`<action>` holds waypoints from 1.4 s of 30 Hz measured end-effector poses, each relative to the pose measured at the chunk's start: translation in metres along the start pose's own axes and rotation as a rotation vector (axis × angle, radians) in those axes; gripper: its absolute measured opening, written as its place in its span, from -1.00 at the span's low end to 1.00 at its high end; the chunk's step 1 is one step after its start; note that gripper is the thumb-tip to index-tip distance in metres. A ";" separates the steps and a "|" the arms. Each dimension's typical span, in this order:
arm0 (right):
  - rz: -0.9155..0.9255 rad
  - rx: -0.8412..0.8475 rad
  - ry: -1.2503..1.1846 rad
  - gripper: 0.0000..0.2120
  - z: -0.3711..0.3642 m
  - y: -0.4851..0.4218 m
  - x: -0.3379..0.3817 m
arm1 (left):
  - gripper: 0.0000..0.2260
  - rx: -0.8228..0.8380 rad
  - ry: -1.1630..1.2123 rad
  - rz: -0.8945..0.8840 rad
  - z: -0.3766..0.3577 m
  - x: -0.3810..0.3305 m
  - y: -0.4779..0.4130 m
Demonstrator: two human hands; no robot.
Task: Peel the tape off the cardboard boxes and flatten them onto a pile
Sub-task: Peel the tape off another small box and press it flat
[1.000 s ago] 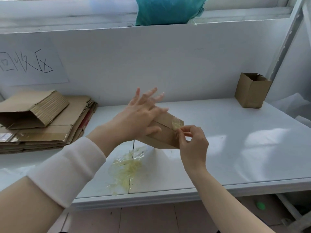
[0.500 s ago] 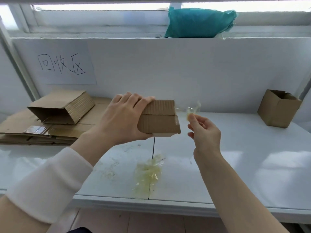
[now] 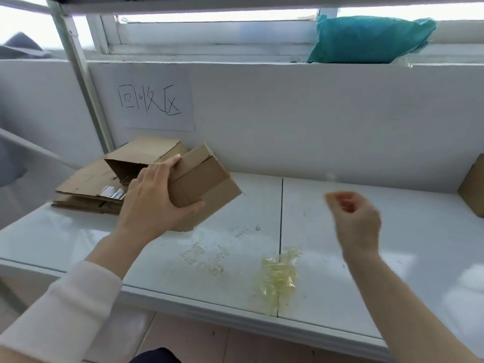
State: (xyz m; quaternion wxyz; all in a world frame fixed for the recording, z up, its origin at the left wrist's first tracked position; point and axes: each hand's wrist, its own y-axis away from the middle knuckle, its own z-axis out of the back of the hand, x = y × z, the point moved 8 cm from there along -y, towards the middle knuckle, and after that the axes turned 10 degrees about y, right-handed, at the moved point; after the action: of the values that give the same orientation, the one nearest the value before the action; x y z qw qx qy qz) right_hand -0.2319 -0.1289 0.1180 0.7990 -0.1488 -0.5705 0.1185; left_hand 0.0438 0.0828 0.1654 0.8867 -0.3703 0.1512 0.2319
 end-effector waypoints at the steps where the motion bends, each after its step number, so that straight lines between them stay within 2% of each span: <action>1: 0.231 0.048 0.193 -0.93 -0.012 0.020 0.011 | -0.17 -0.011 0.027 0.024 -0.003 0.001 0.001; 2: 0.446 0.113 0.366 -0.90 -0.029 0.045 0.019 | -0.17 -0.017 0.039 0.025 -0.006 -0.002 0.002; 4: 0.707 0.290 0.663 -0.87 -0.063 0.089 0.007 | -0.15 -0.026 0.053 0.004 -0.013 -0.008 0.005; 6: 0.672 0.547 0.772 -0.96 -0.080 0.103 -0.019 | -0.15 -0.029 0.104 0.001 -0.019 -0.011 0.007; 8: 0.587 0.790 0.785 -0.82 -0.084 0.102 -0.037 | -0.16 -0.022 0.138 0.012 -0.024 -0.013 0.011; 13: 0.467 1.126 0.832 -0.68 -0.088 0.104 -0.035 | -0.16 -0.003 0.186 0.043 -0.035 -0.014 0.017; 14: 0.441 1.146 0.837 -0.69 -0.087 0.103 -0.034 | -0.16 0.001 0.187 0.044 -0.036 -0.014 0.017; 16: 0.378 1.045 0.802 -0.79 -0.081 0.090 -0.030 | -0.15 0.007 0.177 0.041 -0.040 -0.016 0.018; 18: 0.299 0.850 0.716 -0.86 -0.071 0.075 -0.024 | -0.14 0.014 0.174 0.042 -0.042 -0.018 0.019; 19: 0.281 0.752 0.715 -0.86 -0.065 0.070 -0.022 | -0.14 0.020 0.176 0.042 -0.043 -0.019 0.020; 21: 0.307 0.616 0.748 -0.71 -0.057 0.065 -0.015 | -0.13 0.029 0.175 0.037 -0.045 -0.020 0.022; 23: 0.367 0.579 0.767 -0.65 -0.054 0.063 -0.011 | -0.13 0.038 0.168 0.038 -0.048 -0.022 0.024; 26: 0.378 0.524 0.621 -0.74 -0.044 0.058 -0.005 | -0.13 0.051 0.168 0.053 -0.051 -0.024 0.026; 28: 0.374 0.393 0.473 -0.83 -0.027 0.050 0.007 | -0.14 0.047 0.163 0.051 -0.052 -0.025 0.027; 32: 0.379 0.199 0.348 -0.87 -0.004 0.042 0.025 | -0.14 0.038 0.157 0.042 -0.051 -0.029 0.026; 35: 0.414 0.135 0.251 -0.88 0.000 0.048 0.030 | -0.15 0.037 0.163 0.039 -0.051 -0.030 0.027; 39: 0.294 0.123 0.137 -0.86 0.001 0.057 0.020 | -0.13 0.039 0.162 0.059 -0.051 -0.029 0.026; 42: 0.224 0.233 0.118 -0.93 -0.013 0.067 0.013 | -0.13 0.038 0.164 0.072 -0.053 -0.028 0.026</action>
State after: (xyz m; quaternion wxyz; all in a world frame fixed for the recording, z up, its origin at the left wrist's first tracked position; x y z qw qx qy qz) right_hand -0.2166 -0.0630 0.1002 0.8248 -0.1247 -0.4846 0.2633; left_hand 0.0014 0.0526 0.1264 0.8693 -0.3653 0.2412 0.2297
